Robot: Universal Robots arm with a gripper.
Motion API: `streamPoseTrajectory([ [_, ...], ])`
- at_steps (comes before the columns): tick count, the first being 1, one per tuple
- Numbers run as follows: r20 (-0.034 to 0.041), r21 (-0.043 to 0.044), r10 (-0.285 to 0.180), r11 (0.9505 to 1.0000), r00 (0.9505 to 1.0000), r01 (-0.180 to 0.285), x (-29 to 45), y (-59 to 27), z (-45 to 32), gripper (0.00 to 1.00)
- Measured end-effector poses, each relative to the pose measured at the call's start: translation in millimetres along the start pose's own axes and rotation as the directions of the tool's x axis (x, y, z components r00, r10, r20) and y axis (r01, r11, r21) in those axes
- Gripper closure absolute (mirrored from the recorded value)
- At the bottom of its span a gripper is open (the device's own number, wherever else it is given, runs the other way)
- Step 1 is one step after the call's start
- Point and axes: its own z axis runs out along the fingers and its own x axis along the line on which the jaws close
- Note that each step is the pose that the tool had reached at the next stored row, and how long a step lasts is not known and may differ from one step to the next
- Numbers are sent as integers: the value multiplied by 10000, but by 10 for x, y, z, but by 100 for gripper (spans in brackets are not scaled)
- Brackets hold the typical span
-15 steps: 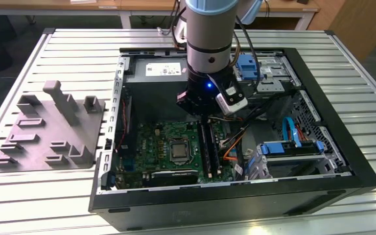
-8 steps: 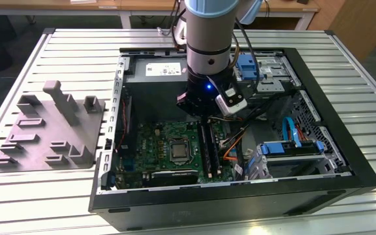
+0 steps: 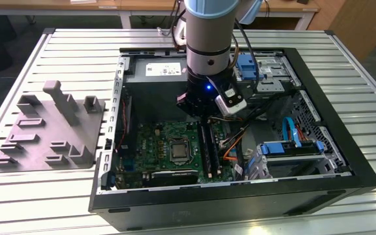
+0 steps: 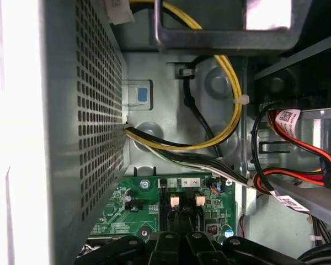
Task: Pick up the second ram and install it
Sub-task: 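Press down the second ram until it locks into place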
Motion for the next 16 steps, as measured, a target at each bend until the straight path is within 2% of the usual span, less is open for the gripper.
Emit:
streamPoseTrajectory([
  [5,4,-9,1,10000,10000,-1,-1,1,-9,90],
  [7,11,-29,2,10000,10000,-2,-4,2,-48,90],
  [14,2,-5,0,10000,10000,0,-14,-6,-222,90],
  [16,3,-7,1,10000,10000,-1,-15,-6,-233,90],
])
